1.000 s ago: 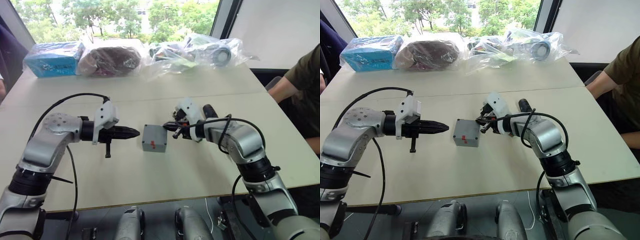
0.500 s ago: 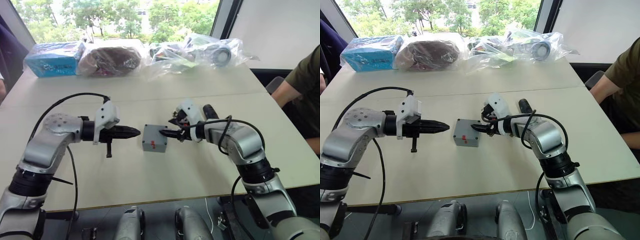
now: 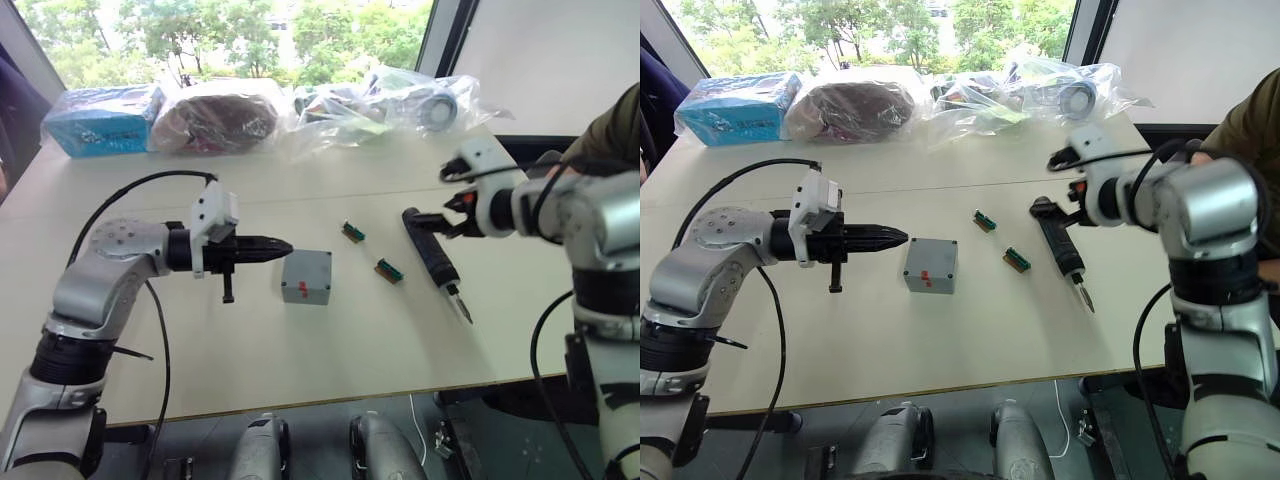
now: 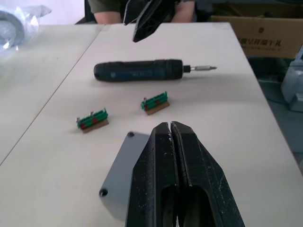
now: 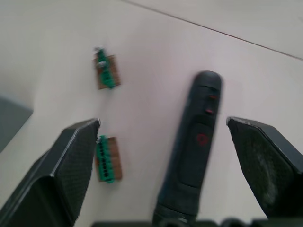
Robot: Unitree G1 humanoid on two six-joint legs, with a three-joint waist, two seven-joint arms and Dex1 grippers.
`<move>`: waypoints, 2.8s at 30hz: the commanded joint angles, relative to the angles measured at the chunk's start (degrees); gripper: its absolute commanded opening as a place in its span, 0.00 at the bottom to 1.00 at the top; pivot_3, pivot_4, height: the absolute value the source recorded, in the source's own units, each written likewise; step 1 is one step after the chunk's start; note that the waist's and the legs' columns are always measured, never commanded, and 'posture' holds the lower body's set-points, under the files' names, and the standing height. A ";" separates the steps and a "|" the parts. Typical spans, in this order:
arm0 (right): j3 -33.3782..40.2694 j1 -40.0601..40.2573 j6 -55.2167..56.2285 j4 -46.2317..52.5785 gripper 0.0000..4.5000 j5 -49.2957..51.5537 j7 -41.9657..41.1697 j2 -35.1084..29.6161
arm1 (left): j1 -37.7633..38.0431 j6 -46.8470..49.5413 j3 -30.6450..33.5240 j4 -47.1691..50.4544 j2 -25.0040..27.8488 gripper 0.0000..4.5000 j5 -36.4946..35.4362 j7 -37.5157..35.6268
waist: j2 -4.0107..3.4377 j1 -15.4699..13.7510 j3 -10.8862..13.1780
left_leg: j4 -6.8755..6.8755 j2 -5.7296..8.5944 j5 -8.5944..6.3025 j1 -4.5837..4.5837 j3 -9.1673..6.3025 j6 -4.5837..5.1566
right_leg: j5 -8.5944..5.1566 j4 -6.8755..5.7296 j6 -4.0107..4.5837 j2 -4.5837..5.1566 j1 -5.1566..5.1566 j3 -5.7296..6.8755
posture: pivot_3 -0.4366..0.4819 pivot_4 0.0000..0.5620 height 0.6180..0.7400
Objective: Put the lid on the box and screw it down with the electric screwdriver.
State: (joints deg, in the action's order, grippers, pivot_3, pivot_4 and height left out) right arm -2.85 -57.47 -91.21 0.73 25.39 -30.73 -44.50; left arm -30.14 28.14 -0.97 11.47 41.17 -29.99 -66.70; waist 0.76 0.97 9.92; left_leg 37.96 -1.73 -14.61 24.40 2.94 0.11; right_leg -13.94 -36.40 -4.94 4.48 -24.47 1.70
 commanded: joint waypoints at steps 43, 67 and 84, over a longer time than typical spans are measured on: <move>-24.83 -17.03 33.26 -39.76 0.38 -26.66 -13.90 5.76 | 5.70 -1.83 2.24 7.00 -2.84 0.00 -0.84 9.72 | -0.31 -0.19 0.16 | 0.11 0.05 0.03 0.06 0.10 -0.05 | 0.05 -0.15 0.02 0.03 -0.08 -0.03 | 0.48 0.27 1.00; 6.00 16.76 53.78 18.02 0.38 -3.75 2.86 29.62 | -4.36 -18.79 -11.18 -17.97 -5.88 0.00 16.69 -0.29 | -0.40 -1.56 0.26 | 0.23 0.17 0.09 0.07 0.08 -0.14 | 0.00 -0.57 0.01 0.12 -0.12 0.00 | 0.48 0.27 1.00; 4.20 20.47 53.66 21.63 0.38 0.85 6.63 35.29 | -6.93 -22.80 -13.62 -28.66 -10.18 0.00 21.32 -2.02 | -0.38 -0.42 0.25 | 0.22 0.13 0.10 0.00 -0.02 -0.13 | -0.01 -0.65 0.02 0.04 -0.10 0.02 | 0.48 0.27 1.00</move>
State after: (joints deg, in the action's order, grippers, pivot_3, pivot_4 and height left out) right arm 0.88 -36.40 -38.68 18.04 23.98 -23.64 -9.77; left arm -37.48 4.59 -12.79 -15.79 31.23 -10.65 -68.53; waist 0.38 0.55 10.17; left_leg 38.17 -1.60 -14.52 24.40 2.92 -0.02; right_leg -13.95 -37.05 -4.92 4.52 -24.57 1.72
